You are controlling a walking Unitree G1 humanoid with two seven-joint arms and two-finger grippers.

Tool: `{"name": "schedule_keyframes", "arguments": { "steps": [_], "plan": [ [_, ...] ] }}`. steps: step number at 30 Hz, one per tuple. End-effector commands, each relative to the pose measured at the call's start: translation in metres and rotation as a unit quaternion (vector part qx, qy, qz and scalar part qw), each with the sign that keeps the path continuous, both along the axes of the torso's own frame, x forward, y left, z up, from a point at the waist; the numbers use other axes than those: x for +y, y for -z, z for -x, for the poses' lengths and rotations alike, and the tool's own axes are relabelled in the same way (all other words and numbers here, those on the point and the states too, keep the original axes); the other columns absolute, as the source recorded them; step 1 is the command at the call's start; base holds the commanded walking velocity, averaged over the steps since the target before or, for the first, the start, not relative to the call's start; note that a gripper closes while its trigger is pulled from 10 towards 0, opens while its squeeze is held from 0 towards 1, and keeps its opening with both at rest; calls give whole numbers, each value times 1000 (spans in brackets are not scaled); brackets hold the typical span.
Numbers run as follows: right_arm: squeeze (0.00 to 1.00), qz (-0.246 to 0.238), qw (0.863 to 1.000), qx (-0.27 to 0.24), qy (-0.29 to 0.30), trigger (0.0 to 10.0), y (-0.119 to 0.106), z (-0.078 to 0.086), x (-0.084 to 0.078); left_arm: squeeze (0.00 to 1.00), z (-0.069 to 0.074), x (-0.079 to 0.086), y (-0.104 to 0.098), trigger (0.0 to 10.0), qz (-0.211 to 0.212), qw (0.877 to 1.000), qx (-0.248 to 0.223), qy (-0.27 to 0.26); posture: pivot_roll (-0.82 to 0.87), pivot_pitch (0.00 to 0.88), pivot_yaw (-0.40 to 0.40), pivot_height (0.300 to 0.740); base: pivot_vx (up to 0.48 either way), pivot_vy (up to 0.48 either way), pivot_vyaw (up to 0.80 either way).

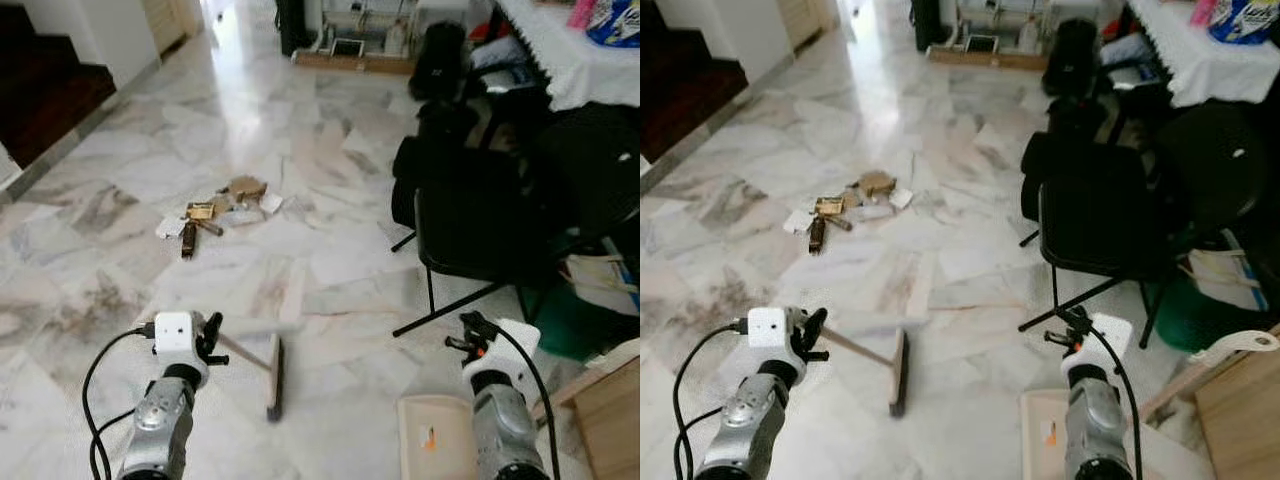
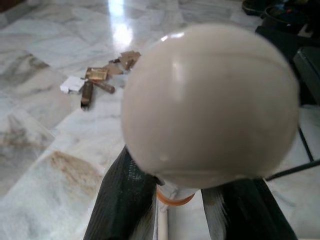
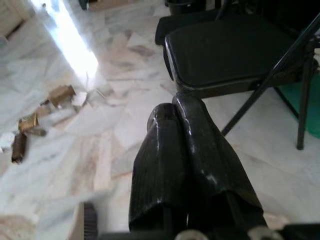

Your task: Sweep floor

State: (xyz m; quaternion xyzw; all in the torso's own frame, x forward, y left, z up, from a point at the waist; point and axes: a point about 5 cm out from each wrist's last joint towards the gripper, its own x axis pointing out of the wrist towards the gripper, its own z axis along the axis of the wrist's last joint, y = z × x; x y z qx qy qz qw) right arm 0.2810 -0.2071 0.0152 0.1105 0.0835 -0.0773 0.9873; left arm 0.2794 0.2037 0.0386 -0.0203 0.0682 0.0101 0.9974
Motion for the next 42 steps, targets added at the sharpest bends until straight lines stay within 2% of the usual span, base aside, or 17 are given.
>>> {"name": "schedule_keyframes", "arguments": {
  "steps": [1, 6, 22, 23, 24, 28, 29, 31, 38, 42],
  "plan": [
    [0, 5, 1000, 5, 15, 10000, 2, 4, -9, 0, 0, -4, 1, 10000, -7, 1000, 2, 8, 11, 48, 23, 740, 0, -319, 0],
    [0, 6, 1000, 4, 14, 10000, 2, 5, -9, 0, 0, -5, 1, 10000, -4, 1000, 0, 7, 11, 48, 22, 740, 0, -302, 0],
    [0, 11, 1000, 6, 19, 10000, 3, 6, -9, 0, 0, -2, 0, 10000, 0, 1000, -3, 2, 10, 50, 26, 740, 0, 0, 0],
    [447, 13, 1000, 6, 22, 10000, 3, 7, -10, 0, 0, -2, 0, 10000, 0, 1000, -3, 2, 9, 49, 29, 740, 0, 0, 0],
    [1000, 14, 1000, 6, 27, 10000, 3, 7, -10, 0, 0, -2, 0, 10000, -1, 1000, -2, 2, 9, 48, 30, 740, 0, 0, 0],
    [1000, 45, 997, 21, 59, 10000, 5, 13, -19, 0, 0, -1, 0, 10000, -2, 1000, -2, 3, 11, 45, 32, 740, 0, 0, 0],
    [1000, 69, 991, 61, 96, 10000, 12, 19, -28, 0, -1, 0, -1, 10000, -2, 1000, -2, 3, 9, 45, 36, 740, 0, 0, 0],
    [1000, 72, 987, 80, 117, 10000, 16, 22, -32, 0, -1, 1, -1, 10000, -2, 1000, -2, 5, 5, 44, 39, 740, 0, 0, 0],
    [1000, 67, 984, 116, 115, 10000, 25, 26, -29, 0, -5, 1, -3, 10000, -4, 1000, -2, 8, 4, 35, 41, 740, 0, 0, 0],
    [1000, 88, 974, 179, 109, 10000, 36, 30, -25, 0, -4, 1, -3, 10000, -5, 1000, -1, 10, 6, 27, 40, 740, 0, 0, 0]
  ]
}}
